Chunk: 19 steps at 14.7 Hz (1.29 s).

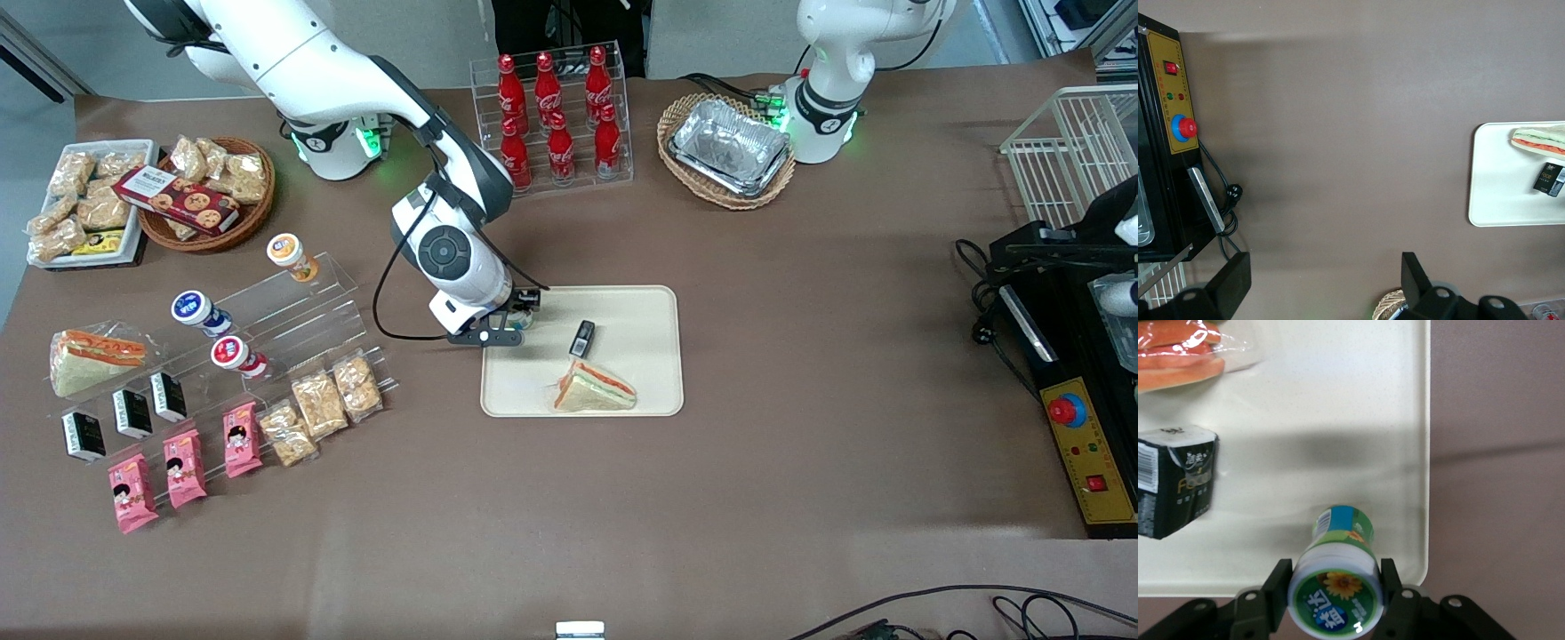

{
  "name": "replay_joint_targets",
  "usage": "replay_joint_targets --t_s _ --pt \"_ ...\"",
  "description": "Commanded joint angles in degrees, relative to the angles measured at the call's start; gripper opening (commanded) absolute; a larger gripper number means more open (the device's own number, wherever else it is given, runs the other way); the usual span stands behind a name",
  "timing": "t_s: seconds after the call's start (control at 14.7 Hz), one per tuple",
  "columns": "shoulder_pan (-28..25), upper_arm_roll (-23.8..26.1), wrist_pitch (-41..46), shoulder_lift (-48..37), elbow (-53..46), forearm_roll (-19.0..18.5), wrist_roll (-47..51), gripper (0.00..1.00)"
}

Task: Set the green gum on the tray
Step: 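Lower the bottle onto the tray beside the black box and open the gripper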

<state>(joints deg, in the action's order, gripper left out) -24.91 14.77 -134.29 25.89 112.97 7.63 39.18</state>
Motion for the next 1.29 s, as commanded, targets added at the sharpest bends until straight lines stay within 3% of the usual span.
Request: replay_joint_targets --t_s 0.0,0.07,0.34,0.41,0.48,0.75,1.02,1.22 --pt "-0.32 -0.1 -1.33 0.66 -0.12 -1.13 1.16 0.42" --pt "-0.23 -0.1 -1.33 0.66 -0.12 -1.13 1.17 0.59" --pt "-0.14 -0.18 -1.24 0.57 -0.21 -1.13 1.17 0.64" --pt "-0.05 -0.18 -1.07 0.57 -0.3 -1.13 1.17 0.9" --pt "0.21 -0.18 -0.98 0.39 -0.3 -1.13 1.17 0.99" --pt "1.17 -0.36 1.38 -2.58 -0.73 -1.13 0.73 0.99" --pt "7.05 -0.36 13.58 -8.29 -4.59 -1.13 -4.09 1.0" --pt "10.56 -0.53 17.65 -14.35 -5.57 -1.13 -5.86 1.0"
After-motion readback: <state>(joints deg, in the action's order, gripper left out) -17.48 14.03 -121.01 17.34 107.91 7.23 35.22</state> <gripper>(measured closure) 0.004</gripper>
